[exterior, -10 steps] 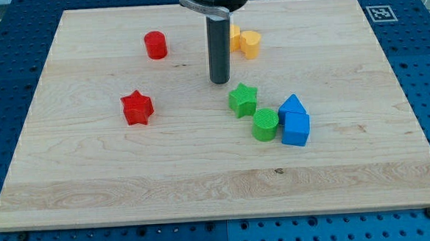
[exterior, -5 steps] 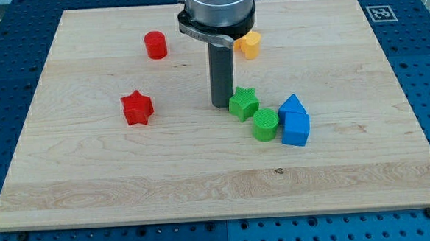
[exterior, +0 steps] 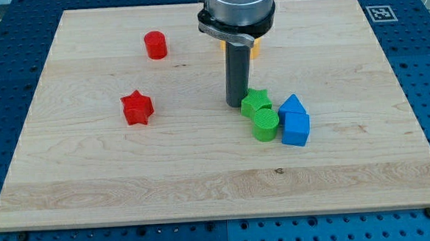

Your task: Slide green star to the green circle

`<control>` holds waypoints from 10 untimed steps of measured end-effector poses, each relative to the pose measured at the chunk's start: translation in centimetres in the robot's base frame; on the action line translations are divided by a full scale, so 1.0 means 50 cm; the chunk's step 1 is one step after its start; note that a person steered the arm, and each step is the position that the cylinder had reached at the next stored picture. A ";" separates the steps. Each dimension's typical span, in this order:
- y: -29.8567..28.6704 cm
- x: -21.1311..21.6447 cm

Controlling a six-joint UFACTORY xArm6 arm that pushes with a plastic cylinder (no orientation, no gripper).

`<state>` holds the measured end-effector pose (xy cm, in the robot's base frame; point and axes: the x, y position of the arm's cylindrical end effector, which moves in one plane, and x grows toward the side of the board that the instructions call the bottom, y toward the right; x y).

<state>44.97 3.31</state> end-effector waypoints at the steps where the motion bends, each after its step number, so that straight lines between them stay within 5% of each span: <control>1: 0.001 0.002; 5: 0.000 -0.065; 10: 0.043 -0.018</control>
